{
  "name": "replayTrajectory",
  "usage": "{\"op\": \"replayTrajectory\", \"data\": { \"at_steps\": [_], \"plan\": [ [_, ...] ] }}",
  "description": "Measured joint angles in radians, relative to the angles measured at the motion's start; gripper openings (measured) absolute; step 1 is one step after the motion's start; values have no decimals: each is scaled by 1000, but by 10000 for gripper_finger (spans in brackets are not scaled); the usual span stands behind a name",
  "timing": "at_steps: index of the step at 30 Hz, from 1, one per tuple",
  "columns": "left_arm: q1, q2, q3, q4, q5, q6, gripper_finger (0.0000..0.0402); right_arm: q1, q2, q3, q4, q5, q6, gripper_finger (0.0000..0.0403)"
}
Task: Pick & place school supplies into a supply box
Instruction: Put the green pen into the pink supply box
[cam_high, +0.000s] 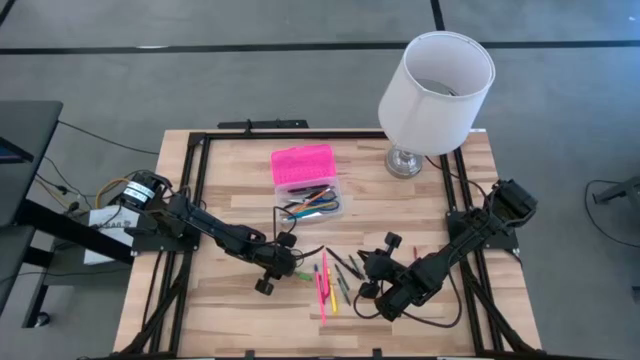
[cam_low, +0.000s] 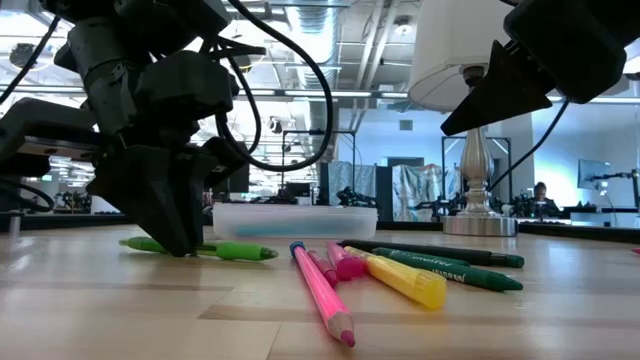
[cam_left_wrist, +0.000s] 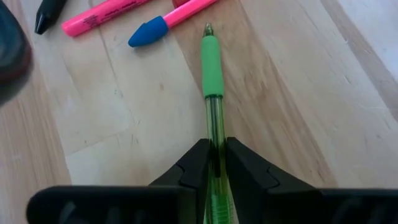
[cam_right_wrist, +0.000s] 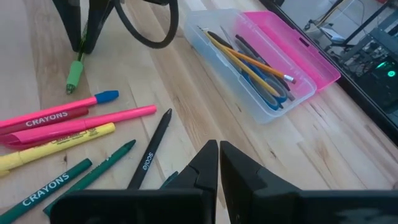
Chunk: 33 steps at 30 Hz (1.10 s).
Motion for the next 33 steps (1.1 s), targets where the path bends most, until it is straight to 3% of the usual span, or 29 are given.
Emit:
{"op": "replayTrajectory", "data": {
  "at_steps": [14,21,27,33],
  "plan": [
    [-19,0,3,-5,-27,85,49,0,0,0,0,0,0,11],
    [-72,5,23,-29,-150,189,40,0,0,0,0,0,0,11],
    [-123,8,43,-83,-322,242,38,0,0,0,0,0,0,11],
    [-125,8,62,-103,-333,225,44,0,0,0,1,0,0,11]
  ]
}}
